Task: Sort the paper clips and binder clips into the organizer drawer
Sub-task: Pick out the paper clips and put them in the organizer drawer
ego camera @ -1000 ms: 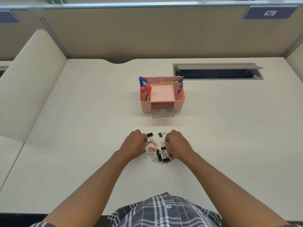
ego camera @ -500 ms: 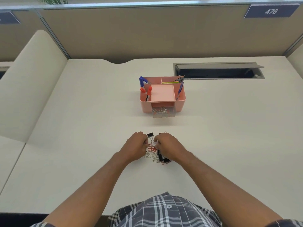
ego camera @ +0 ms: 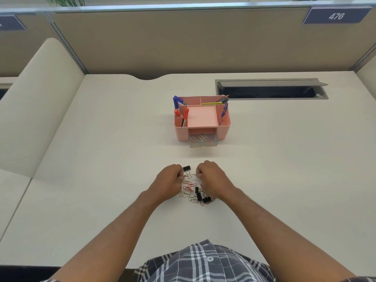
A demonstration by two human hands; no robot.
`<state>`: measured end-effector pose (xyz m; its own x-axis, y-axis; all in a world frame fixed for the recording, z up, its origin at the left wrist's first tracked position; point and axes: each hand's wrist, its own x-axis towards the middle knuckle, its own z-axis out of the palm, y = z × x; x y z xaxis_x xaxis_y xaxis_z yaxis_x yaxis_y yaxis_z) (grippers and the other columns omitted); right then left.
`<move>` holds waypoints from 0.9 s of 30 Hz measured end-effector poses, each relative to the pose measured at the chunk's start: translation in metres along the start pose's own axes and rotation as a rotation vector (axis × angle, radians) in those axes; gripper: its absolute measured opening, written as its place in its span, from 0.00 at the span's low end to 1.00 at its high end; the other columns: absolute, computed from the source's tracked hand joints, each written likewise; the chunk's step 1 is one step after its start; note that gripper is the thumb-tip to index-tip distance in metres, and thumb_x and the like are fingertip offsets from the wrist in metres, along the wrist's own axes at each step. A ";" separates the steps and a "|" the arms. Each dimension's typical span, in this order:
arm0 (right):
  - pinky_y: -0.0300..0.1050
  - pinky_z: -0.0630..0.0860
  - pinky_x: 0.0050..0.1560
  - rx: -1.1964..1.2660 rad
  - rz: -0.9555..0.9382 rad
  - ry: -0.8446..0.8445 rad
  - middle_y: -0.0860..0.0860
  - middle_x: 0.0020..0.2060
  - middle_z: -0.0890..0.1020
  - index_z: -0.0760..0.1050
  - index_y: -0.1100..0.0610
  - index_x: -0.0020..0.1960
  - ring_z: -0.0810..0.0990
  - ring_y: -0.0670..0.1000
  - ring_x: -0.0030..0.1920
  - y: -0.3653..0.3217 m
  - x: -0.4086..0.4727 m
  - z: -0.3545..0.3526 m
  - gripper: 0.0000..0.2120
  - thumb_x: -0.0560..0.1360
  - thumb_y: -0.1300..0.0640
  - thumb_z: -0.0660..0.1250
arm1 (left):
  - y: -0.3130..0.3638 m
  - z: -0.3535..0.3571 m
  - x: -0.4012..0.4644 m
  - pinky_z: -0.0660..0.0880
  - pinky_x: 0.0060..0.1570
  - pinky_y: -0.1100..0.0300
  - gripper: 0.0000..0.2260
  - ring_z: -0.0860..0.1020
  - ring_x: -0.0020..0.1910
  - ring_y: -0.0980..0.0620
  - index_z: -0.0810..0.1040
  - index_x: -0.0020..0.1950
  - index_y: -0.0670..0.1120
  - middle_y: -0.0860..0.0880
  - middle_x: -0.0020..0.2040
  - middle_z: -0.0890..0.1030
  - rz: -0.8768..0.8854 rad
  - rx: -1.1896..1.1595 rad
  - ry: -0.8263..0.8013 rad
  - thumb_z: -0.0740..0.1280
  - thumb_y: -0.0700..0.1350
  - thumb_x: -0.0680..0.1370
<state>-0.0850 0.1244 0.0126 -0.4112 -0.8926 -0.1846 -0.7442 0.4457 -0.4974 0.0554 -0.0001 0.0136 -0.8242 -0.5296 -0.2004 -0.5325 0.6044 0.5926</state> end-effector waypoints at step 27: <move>0.46 0.75 0.46 0.249 0.079 0.373 0.50 0.42 0.82 0.79 0.56 0.48 0.78 0.51 0.44 0.020 0.008 -0.065 0.07 0.77 0.63 0.63 | 0.049 -0.018 0.032 0.76 0.41 0.53 0.04 0.74 0.40 0.51 0.75 0.45 0.46 0.50 0.41 0.78 0.167 -0.089 0.321 0.65 0.38 0.76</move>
<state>-0.1368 0.1304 0.0563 -0.6568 -0.7513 0.0652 -0.5728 0.4408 -0.6911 0.0058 0.0022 0.0501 -0.7885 -0.5963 0.1510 -0.3655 0.6515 0.6648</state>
